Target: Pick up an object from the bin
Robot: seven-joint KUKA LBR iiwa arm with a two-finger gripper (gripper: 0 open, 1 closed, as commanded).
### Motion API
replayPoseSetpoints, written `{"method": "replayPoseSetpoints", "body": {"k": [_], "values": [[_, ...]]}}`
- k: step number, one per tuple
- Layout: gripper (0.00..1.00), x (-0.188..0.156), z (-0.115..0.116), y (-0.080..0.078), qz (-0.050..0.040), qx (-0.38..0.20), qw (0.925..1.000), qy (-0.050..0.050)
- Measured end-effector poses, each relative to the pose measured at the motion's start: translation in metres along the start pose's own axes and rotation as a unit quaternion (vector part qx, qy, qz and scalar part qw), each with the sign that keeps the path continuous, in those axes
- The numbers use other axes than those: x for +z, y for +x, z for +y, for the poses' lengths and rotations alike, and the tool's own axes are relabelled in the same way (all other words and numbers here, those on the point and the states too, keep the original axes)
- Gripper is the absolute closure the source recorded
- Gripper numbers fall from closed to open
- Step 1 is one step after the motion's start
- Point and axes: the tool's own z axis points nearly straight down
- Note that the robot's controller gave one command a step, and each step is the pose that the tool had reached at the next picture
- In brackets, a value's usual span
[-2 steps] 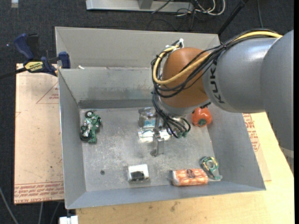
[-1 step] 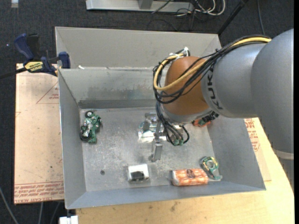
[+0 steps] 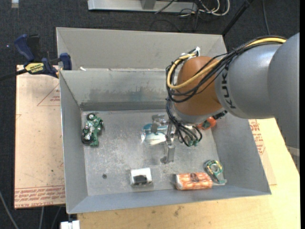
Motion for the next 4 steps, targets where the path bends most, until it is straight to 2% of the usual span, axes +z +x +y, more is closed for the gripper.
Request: {"method": "replayPoseSetpoints", "body": {"k": [1,2,3,4], "values": [[0.00,-0.024,-0.023,-0.007,0.0003,-0.070,0.9976,0.000],[1.00,-0.002,-0.016,-0.069,-0.0019,0.002,1.0000,0.000],[1.00,-0.002,-0.016,-0.069,-0.0019,0.002,1.0000,0.000],[1.00,-0.048,-0.020,-0.064,0.0028,0.000,1.0000,0.000]]}}
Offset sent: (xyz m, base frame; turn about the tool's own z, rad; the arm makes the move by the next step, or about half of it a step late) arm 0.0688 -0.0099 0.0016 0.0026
